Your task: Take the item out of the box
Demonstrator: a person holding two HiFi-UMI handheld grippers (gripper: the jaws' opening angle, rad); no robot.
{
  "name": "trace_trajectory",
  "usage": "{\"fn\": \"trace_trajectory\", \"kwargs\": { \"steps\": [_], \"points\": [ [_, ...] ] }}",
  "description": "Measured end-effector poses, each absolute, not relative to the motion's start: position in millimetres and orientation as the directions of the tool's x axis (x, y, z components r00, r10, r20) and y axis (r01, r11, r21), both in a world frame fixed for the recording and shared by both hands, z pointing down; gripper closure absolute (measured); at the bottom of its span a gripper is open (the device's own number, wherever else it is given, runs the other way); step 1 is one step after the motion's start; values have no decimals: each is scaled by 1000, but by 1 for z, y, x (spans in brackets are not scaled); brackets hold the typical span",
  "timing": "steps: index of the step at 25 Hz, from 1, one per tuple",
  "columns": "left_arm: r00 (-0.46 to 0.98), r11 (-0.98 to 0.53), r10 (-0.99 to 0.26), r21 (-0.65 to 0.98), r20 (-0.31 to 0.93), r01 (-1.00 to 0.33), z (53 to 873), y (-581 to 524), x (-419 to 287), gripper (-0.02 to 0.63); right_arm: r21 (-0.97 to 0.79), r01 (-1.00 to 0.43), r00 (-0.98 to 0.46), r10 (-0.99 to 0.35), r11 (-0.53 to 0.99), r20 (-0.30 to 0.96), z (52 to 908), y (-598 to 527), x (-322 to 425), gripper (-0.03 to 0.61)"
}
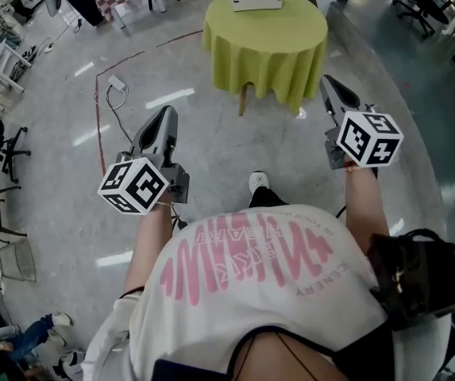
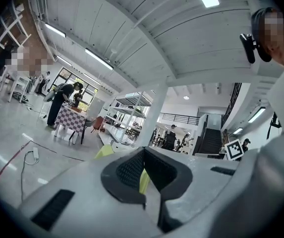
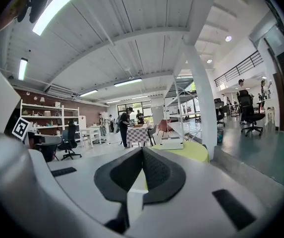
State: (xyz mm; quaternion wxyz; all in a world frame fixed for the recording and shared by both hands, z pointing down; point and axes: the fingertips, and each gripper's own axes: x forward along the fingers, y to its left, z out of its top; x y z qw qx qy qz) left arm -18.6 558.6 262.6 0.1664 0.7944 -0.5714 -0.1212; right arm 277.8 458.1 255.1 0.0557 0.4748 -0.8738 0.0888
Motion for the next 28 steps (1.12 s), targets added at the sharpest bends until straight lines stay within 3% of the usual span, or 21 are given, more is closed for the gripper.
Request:
{"fn": "trace_trajectory", "kwargs": {
  "steps": [28],
  "points": [
    [266, -261, -963, 426, -51, -866, 241, 343, 0, 606, -121, -757, -653, -736, 642, 180, 247, 226, 261, 572]
  ]
}}
